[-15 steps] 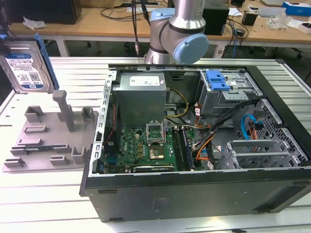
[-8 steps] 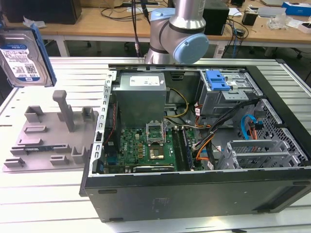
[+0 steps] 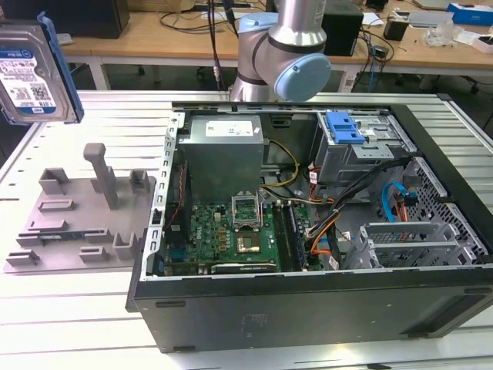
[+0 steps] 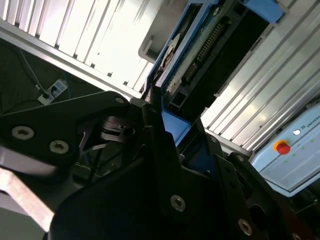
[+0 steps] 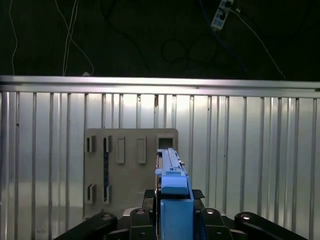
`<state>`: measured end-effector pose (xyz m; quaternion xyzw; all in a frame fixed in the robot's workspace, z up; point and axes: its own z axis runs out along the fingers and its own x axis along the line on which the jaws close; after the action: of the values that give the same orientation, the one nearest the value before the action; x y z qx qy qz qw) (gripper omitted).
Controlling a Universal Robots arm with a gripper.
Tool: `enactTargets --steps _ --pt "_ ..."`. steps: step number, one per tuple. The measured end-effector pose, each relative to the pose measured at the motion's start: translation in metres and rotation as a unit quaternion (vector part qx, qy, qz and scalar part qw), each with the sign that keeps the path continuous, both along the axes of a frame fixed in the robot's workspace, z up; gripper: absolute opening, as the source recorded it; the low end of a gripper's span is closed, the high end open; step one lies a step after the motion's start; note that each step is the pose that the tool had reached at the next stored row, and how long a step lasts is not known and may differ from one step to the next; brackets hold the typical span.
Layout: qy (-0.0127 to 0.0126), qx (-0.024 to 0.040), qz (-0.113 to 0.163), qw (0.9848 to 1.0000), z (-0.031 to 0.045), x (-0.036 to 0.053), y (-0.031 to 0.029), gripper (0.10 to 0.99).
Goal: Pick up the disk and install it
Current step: 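Pick up the disk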
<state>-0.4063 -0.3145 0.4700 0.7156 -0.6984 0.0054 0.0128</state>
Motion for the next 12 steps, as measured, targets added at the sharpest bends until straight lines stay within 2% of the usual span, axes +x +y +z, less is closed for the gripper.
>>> enactTargets --steps 1,2,9,12 --pt "0.0 0.0 0.0 1.0 0.0063 0.0 -0.0002 0.369" --pt "0.0 0.0 0.0 1.0 0.0079 0.0 -0.0004 0.369" --pt "0.0001 0.0 0.0 1.0 0.008 0.0001 -0.0006 0.369" --pt "0.0 0.0 0.0 1.0 0.008 0.0038 -0.0039 0.369"
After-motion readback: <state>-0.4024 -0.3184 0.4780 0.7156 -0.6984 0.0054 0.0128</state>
